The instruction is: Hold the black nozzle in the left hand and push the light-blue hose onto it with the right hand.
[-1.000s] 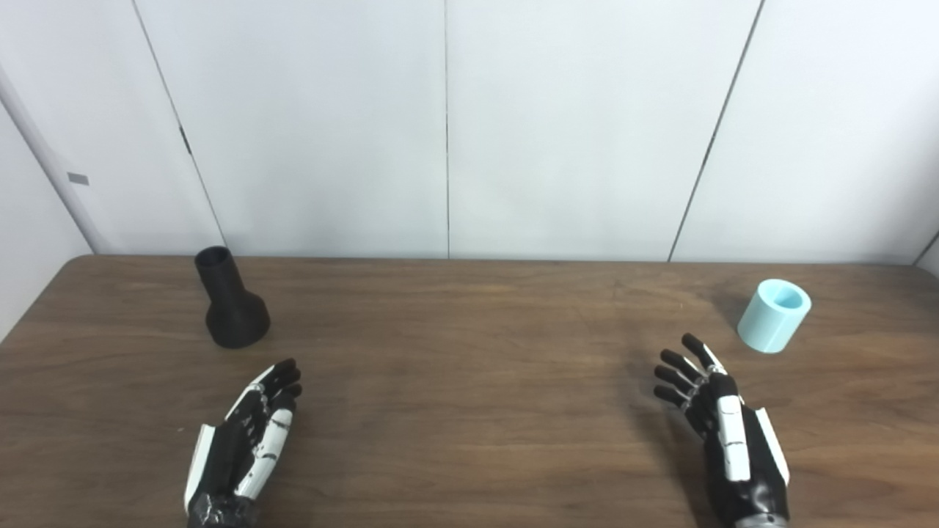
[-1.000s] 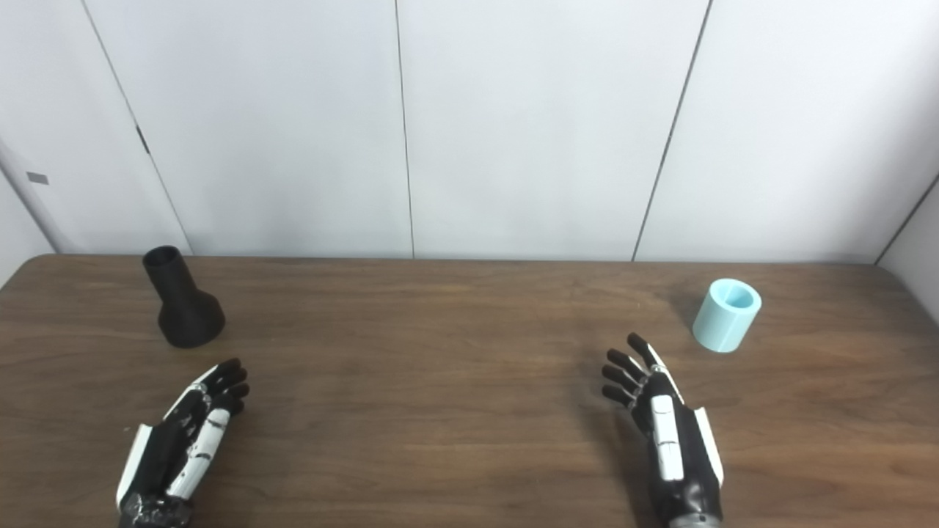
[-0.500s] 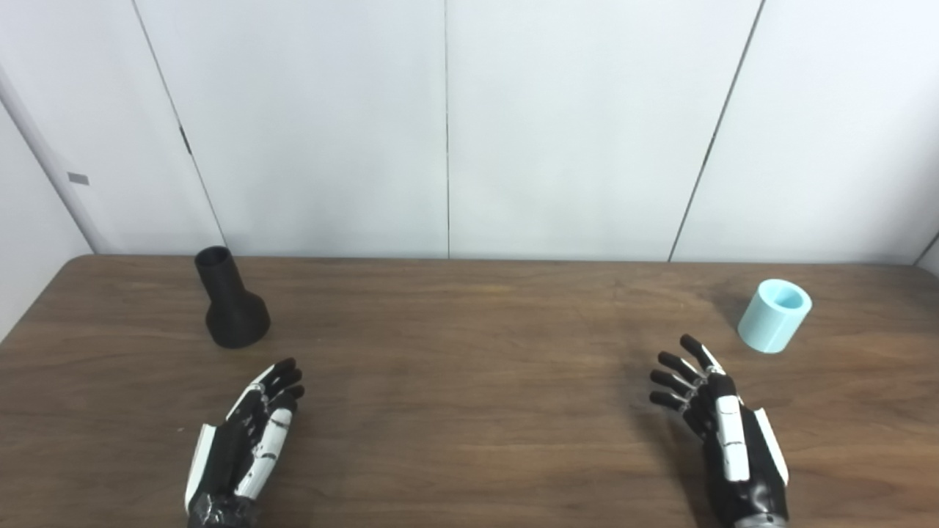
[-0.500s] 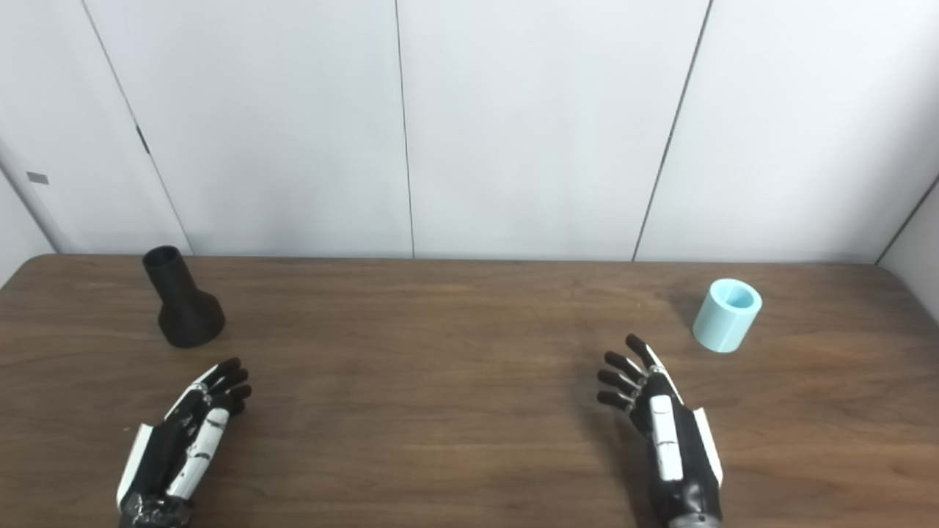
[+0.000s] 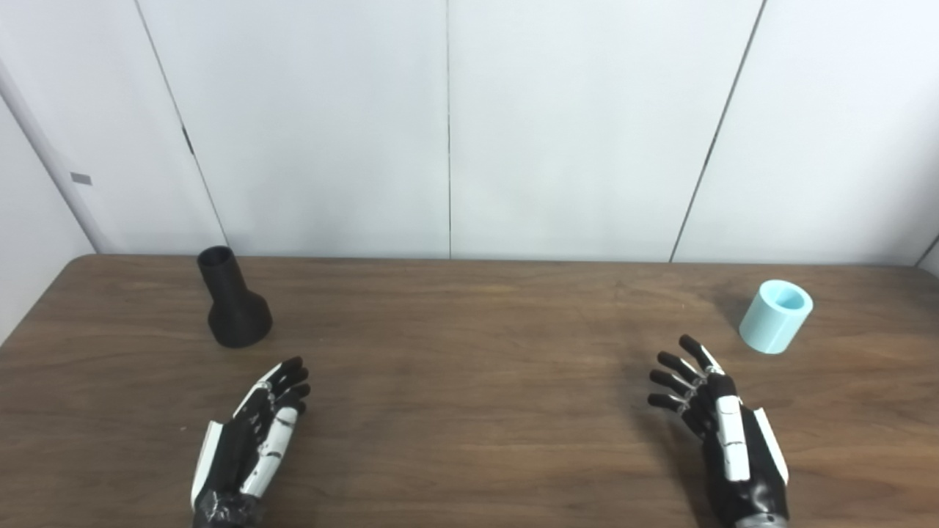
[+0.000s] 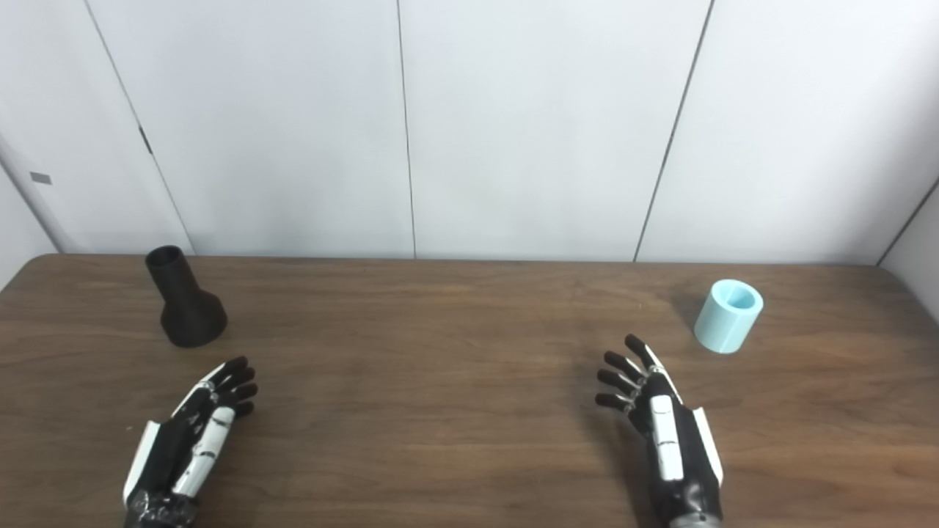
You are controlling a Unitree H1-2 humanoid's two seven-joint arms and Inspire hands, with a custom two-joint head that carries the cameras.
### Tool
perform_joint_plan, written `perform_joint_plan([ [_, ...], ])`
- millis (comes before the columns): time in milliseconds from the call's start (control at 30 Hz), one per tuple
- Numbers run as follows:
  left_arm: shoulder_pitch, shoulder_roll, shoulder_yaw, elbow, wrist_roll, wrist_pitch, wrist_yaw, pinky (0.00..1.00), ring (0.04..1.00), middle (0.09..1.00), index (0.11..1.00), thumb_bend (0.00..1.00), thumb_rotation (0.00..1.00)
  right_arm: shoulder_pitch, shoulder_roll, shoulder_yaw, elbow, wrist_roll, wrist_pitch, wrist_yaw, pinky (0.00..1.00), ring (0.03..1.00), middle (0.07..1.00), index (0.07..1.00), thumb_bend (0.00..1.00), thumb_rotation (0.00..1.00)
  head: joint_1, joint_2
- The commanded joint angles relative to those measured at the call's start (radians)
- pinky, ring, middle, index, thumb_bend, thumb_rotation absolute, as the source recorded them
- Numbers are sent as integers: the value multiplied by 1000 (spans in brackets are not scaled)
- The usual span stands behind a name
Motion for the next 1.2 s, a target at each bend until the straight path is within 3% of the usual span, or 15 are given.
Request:
perform_joint_plan([
  [0, 31, -21, -27, 41, 30, 7, 1, 786, 824, 858, 863, 335, 610, 29, -11, -8, 72, 16, -32, 19, 673, 802, 830, 911, 463, 1000, 13, -7],
  [367, 23, -34, -46, 57, 89, 29, 15, 823, 823, 862, 880, 293, 607, 10, -18, -26, 139, 37, -76, 36, 652, 794, 823, 917, 458, 1000, 92, -77],
  [800, 11, -54, -55, 131, 100, -58, 36, 781, 818, 859, 872, 268, 586, -4, -23, -42, 184, 55, -89, 57, 686, 820, 846, 926, 438, 1000, 170, -145],
  [1000, 9, -65, -52, 153, 104, -70, 50, 766, 812, 851, 854, 295, 504, -4, -18, -38, 176, 54, -81, 51, 691, 819, 837, 922, 457, 1000, 188, -164],
  [1167, 11, -60, -55, 151, 143, -72, 62, 761, 809, 840, 849, 320, 496, -5, -17, -35, 184, 38, -99, 46, 657, 800, 827, 915, 493, 1000, 183, -166],
])
